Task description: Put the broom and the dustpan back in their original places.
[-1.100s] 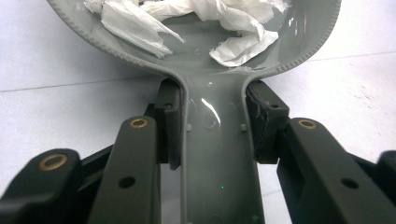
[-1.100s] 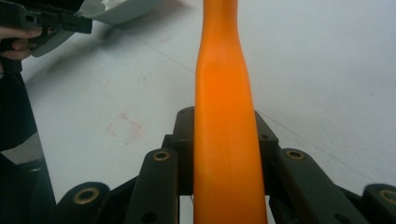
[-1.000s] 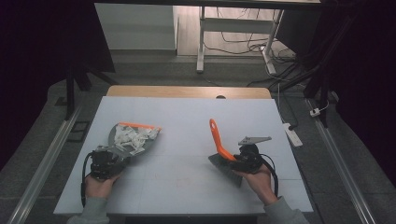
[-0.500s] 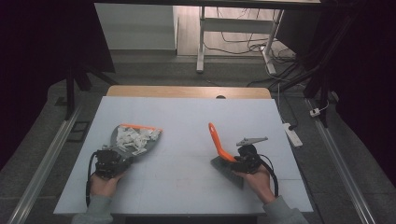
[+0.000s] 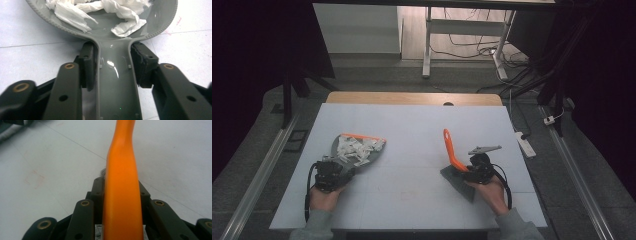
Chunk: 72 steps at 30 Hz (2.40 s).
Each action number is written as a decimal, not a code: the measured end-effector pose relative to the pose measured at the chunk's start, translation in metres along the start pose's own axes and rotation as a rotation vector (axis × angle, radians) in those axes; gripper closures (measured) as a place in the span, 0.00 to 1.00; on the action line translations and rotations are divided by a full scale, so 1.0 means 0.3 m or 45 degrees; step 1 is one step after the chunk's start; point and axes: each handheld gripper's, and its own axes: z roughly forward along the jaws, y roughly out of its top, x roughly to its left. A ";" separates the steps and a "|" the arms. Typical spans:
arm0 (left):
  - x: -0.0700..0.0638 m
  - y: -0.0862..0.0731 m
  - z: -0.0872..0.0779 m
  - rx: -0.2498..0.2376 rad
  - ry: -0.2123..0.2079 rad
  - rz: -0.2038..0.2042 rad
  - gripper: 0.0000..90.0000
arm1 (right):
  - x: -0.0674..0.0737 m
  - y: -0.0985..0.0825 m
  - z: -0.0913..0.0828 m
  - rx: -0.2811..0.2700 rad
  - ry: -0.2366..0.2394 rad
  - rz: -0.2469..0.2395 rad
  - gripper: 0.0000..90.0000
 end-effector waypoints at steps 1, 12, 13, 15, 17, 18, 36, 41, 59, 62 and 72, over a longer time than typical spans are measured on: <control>0.000 0.000 0.001 0.002 -0.004 0.006 0.60 | 0.000 0.001 0.000 0.003 -0.011 -0.005 0.74; -0.005 0.000 -0.006 -0.009 0.014 0.020 0.35 | -0.032 0.004 0.007 0.047 -0.108 -0.021 0.56; -0.005 0.000 -0.008 -0.013 0.017 0.022 0.33 | -0.034 0.004 0.008 0.051 -0.116 -0.012 0.54; -0.006 0.000 -0.012 -0.020 0.023 0.029 0.31 | -0.035 0.004 0.009 0.062 -0.154 -0.016 0.50; -0.005 0.000 -0.017 -0.028 0.018 0.031 0.30 | -0.039 0.003 0.011 0.071 -0.171 -0.020 0.48; -0.004 0.001 -0.020 -0.030 0.020 0.036 0.30 | -0.039 0.003 0.012 0.075 -0.183 -0.020 0.46; -0.003 -0.005 -0.081 -0.065 -0.062 0.165 0.30 | -0.006 0.012 -0.049 -0.038 -0.216 -0.136 0.47; -0.020 -0.012 -0.116 -0.045 -0.110 0.249 0.31 | 0.014 0.012 -0.066 -0.066 -0.174 -0.179 0.48; -0.030 -0.068 -0.163 -0.024 -0.332 0.454 0.33 | 0.026 -0.078 -0.136 -0.100 -0.123 -0.300 0.49; -0.021 -0.069 -0.163 -0.027 -0.342 0.441 0.33 | 0.017 -0.096 -0.152 -0.110 -0.145 -0.285 0.49; -0.016 -0.067 -0.158 -0.022 -0.331 0.429 0.33 | -0.008 -0.121 -0.176 -0.094 -0.147 -0.299 0.50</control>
